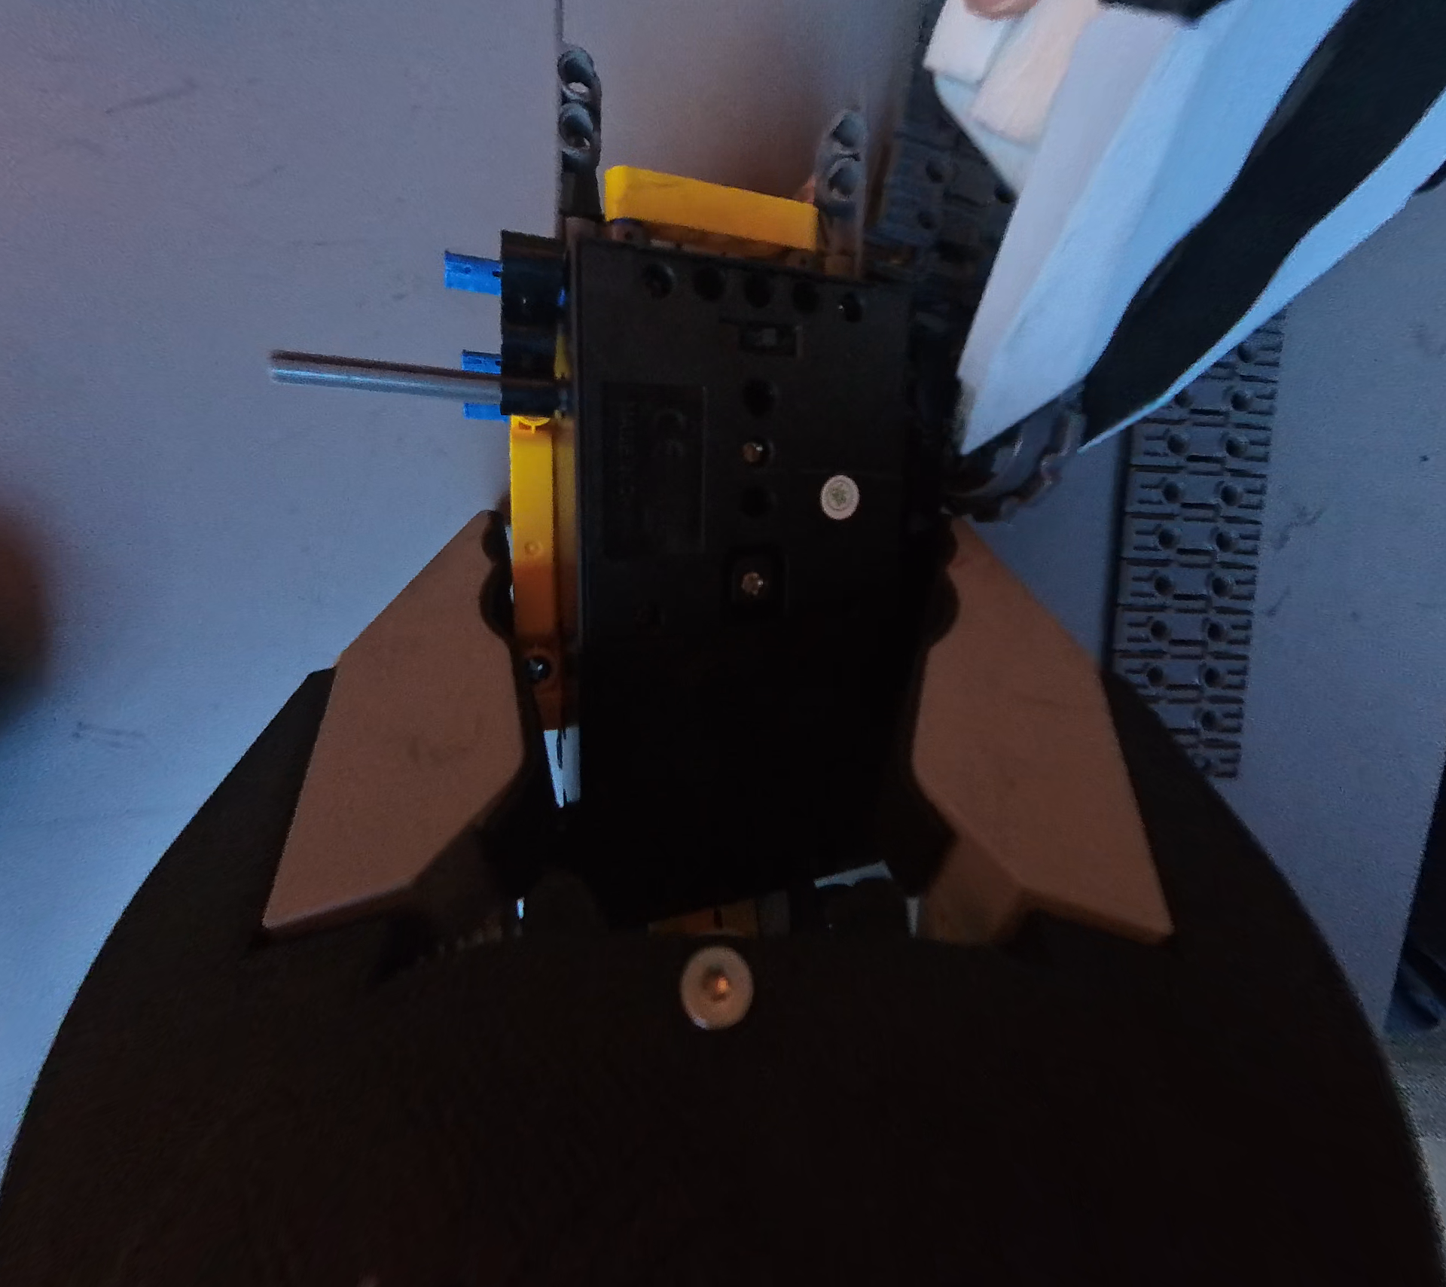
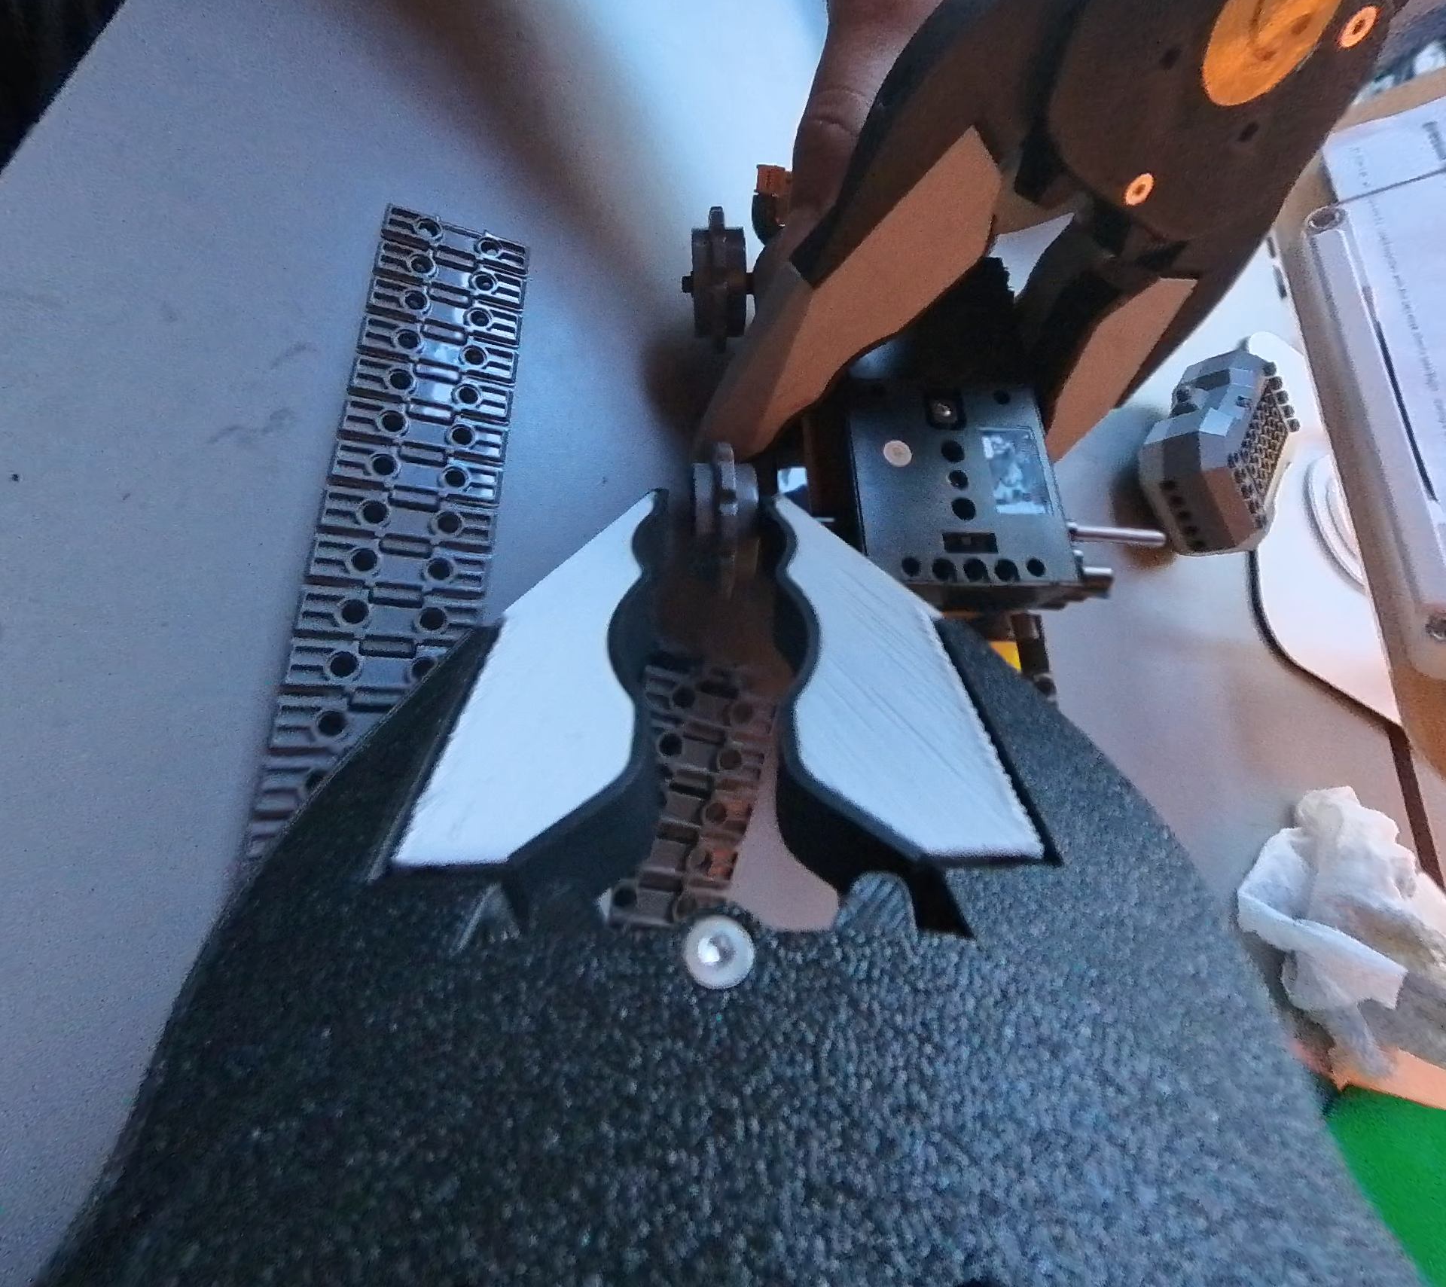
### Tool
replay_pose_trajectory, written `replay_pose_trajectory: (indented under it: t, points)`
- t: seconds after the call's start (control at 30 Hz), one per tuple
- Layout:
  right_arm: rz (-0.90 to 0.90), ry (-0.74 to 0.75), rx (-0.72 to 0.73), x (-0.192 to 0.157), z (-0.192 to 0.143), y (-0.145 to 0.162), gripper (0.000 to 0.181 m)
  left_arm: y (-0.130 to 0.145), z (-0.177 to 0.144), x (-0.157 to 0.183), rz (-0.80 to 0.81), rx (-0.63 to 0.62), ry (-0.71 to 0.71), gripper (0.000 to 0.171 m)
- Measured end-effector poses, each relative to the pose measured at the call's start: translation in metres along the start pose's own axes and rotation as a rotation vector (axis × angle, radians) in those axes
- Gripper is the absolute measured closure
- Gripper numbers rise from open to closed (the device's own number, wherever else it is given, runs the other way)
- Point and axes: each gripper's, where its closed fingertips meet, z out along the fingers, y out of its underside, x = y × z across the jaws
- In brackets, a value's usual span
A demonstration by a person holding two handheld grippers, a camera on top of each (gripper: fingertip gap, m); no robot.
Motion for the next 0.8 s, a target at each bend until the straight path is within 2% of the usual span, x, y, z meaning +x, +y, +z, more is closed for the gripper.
replay_pose_trajectory:
  t: [0.23, 0.33, 0.57, 0.8]
  points:
    - [0.118, -0.140, 0.012, -0.012, 0.008, 0.000, 0.169, -0.001, 0.003, 0.004, 0.074, -0.024, 0.014, 0.066]
    - [0.064, -0.218, -0.019, -0.026, 0.010, 0.003, 0.170, 0.003, 0.007, 0.010, 0.160, -0.107, -0.019, 0.064]
    - [-0.023, -0.260, -0.037, -0.031, 0.009, 0.003, 0.170, 0.003, 0.007, 0.013, 0.170, -0.101, -0.018, 0.064]
    - [-0.096, -0.344, -0.127, -0.035, 0.008, 0.004, 0.171, 0.003, 0.007, 0.015, 0.188, -0.098, -0.008, 0.065]
